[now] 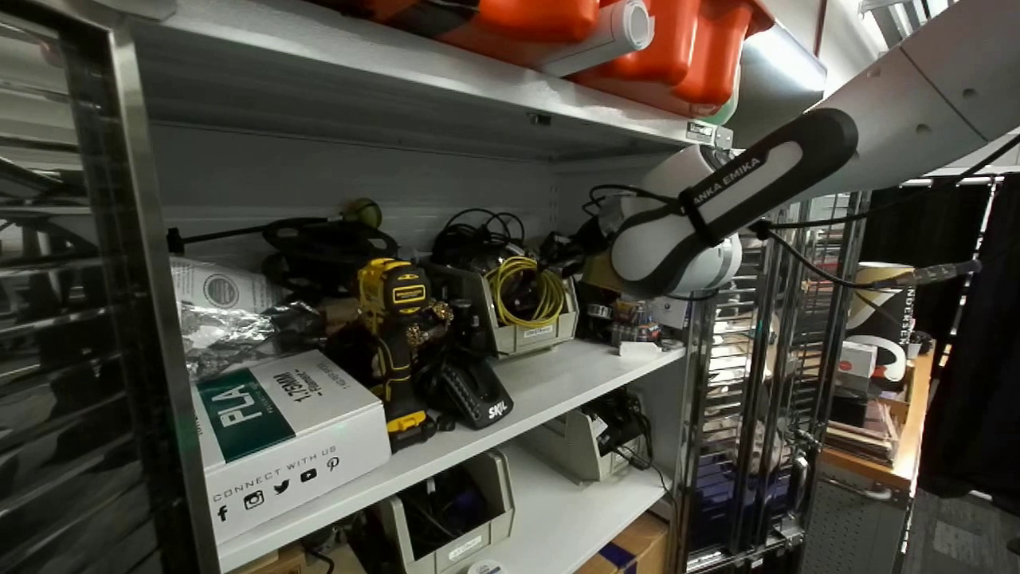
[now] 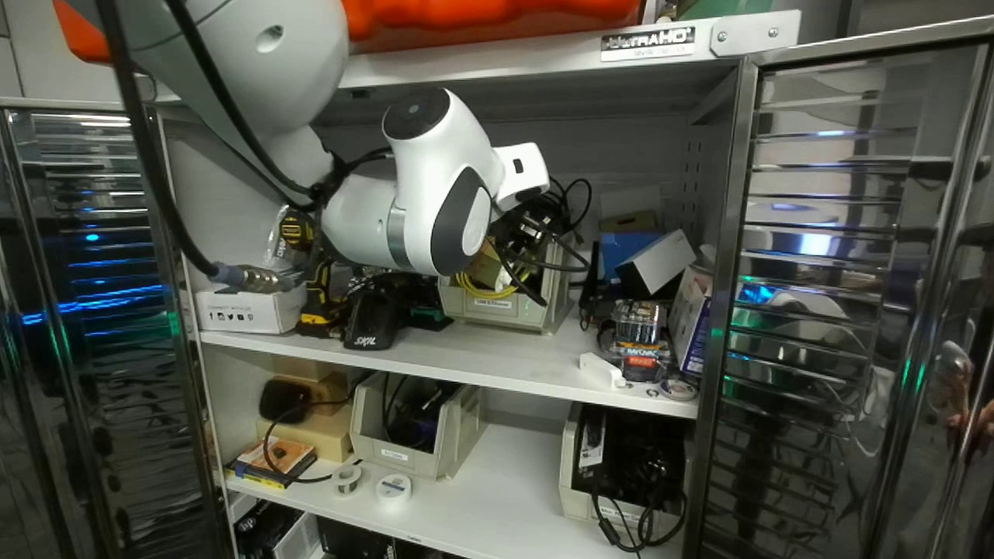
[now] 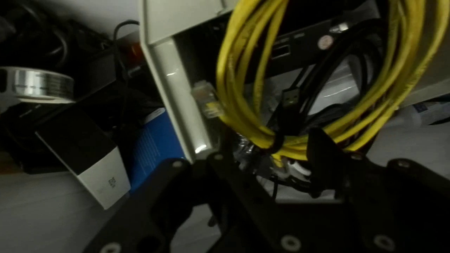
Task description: Put the yellow cable in the compartment.
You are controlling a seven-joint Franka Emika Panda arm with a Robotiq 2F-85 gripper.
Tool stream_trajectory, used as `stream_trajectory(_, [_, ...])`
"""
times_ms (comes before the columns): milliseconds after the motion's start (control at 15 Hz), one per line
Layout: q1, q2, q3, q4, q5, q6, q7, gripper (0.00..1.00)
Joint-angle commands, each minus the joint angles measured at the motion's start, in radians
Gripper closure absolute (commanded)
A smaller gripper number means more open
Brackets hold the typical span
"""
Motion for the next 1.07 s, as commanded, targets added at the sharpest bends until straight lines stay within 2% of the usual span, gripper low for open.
stream_trajectory(0, [-0.187,0.019,0.228,0.018,-0.003,-0.043,-0.028,0.1])
stream_trajectory(67, [-0.225,0.017,0.27,0.014,-0.002,-0.051,-0.036,0.02])
stream_trajectory(133, [-0.259,0.009,0.304,0.006,-0.001,-0.057,-0.037,0.0])
stream_trajectory(267, [-0.336,-0.014,0.379,-0.016,0.011,-0.103,-0.034,0.0])
stream_trajectory(400, [-0.442,-0.032,0.49,-0.039,0.039,-0.209,-0.037,0.0])
stream_trajectory(533, [-0.581,-0.032,0.646,-0.054,0.093,-0.346,-0.071,0.0])
stream_trajectory(733, [-0.797,-0.041,0.878,-0.059,0.226,-0.627,-0.14,0.0])
stream_trajectory(800, [-0.834,-0.097,0.902,-0.06,0.359,-0.717,-0.215,0.0])
stream_trajectory(867, [-0.894,-0.125,0.947,-0.053,0.426,-0.81,-0.241,0.0])
stream_trajectory(933, [-0.987,-0.11,1.029,-0.049,0.371,-0.904,-0.185,0.0])
stream_trajectory(1000, [-1.046,-0.142,1.069,-0.041,0.38,-0.996,-0.177,0.0])
